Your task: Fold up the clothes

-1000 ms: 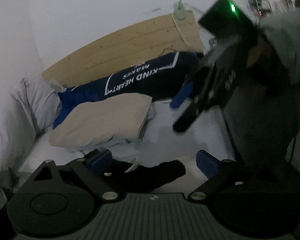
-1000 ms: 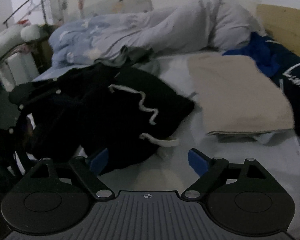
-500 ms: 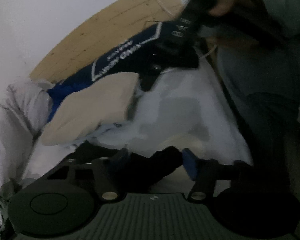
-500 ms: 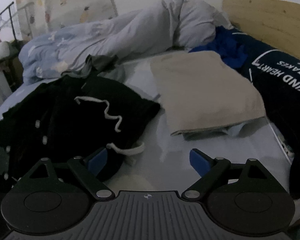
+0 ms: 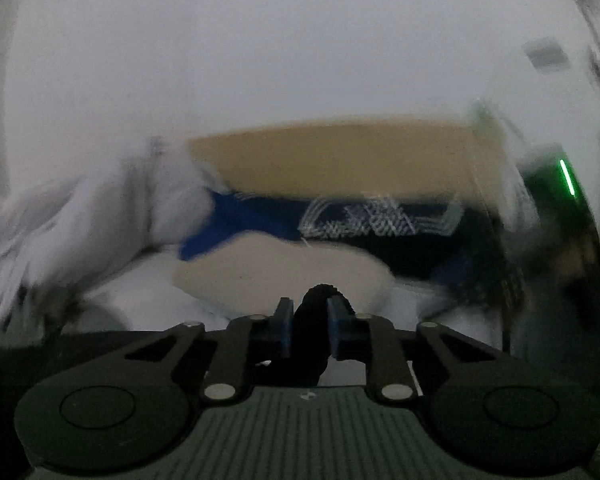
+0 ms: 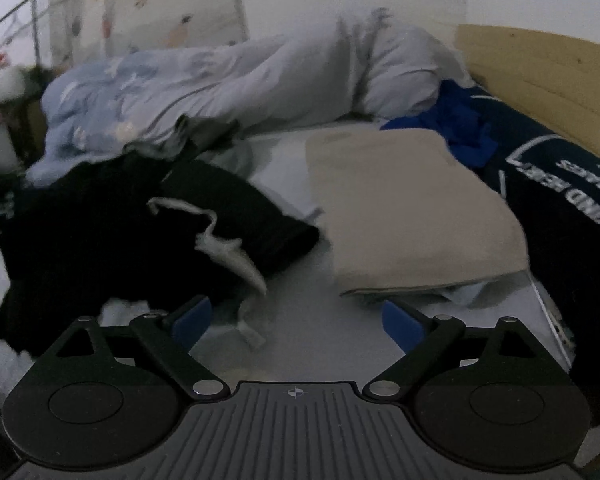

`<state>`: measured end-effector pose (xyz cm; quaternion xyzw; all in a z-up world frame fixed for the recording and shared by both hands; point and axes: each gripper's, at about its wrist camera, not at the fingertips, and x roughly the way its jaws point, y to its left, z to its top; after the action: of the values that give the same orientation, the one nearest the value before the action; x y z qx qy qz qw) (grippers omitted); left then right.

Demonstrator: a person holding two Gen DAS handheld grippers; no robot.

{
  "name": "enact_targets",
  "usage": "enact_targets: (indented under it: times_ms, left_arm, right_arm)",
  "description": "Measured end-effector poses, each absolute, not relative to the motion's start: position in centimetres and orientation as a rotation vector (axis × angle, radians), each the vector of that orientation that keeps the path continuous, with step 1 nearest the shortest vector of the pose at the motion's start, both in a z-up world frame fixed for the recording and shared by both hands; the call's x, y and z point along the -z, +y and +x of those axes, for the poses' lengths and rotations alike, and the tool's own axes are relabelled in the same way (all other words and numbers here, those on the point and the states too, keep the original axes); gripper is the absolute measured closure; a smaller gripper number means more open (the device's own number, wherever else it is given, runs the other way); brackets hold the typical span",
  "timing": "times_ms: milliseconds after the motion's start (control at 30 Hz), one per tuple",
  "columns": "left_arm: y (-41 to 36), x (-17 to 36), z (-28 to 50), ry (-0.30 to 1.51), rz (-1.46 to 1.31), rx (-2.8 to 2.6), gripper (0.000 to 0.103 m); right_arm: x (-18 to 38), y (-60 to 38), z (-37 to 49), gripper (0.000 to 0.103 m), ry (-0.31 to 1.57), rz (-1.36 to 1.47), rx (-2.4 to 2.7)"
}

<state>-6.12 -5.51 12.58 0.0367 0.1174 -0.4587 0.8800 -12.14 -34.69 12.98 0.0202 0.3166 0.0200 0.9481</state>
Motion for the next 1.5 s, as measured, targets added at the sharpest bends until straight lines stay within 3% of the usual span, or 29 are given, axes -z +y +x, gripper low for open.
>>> enact_targets:
  times_ms: [233,367,733,933,967,1033,1067,1100,1233,1267,1333,1433,1500]
  left_arm:
    - [1.6,-13.1,-2.2,0.271,-0.259,0.795,0.087]
    - [4.0,-12.8,-1.9,0.273,-0.283,0.762,0.087]
    - [-0.1,-9.5,-5.0,0.313,0.010,0.925,0.087]
    - [-0.3,-9.5,-6.6,0.271,0.088,0.960,0.087]
    - [-0.4,-9.3,-6.7,0.263,0.104,0.969,0.087]
    - [-0.8,-9.0,-7.1,0.244,0.150,0.981,0.087]
    - [-1.0,-8.8,-7.4,0.237,0.176,0.983,0.087]
    - [-1.2,-8.6,-7.7,0.230,0.201,0.985,0.087]
    - [-2.2,-7.9,-8.8,0.216,0.282,0.991,0.078]
    - [-2.5,-7.7,-9.0,0.217,0.297,1.000,0.068]
    - [-3.2,-7.3,-9.4,0.223,0.334,1.013,0.031]
    - [-4.7,-6.2,-10.2,0.239,0.436,1.038,0.018]
    - [-6.0,-5.4,-10.9,0.241,0.526,1.055,0.017]
  right_arm:
    - [-11.7,-31.7,-9.6,0.009,0.664,0.007,-0.117]
    - [-12.1,-32.8,-6.4,0.009,0.659,0.189,-0.137]
    - [-5.4,-36.8,5.0,0.009,0.795,0.706,0.011]
    - [-1.6,-37.8,8.9,0.014,0.802,0.897,0.048]
    - [-1.3,-37.8,9.0,0.017,0.773,0.911,0.023]
    - [-0.6,-38.0,9.4,0.044,0.744,0.942,-0.010]
    - [-0.4,-38.0,9.7,0.068,0.745,0.941,-0.018]
    - [-0.4,-37.9,10.1,0.074,0.758,0.921,-0.018]
    - [-2.7,-36.8,10.4,0.084,0.712,0.830,-0.073]
    - [-3.3,-36.5,10.4,0.085,0.700,0.818,-0.085]
    - [-4.4,-35.9,10.5,0.085,0.678,0.796,-0.109]
    - [-5.7,-35.2,10.7,0.085,0.667,0.774,-0.131]
    - [-5.9,-35.1,11.0,0.085,0.677,0.777,-0.134]
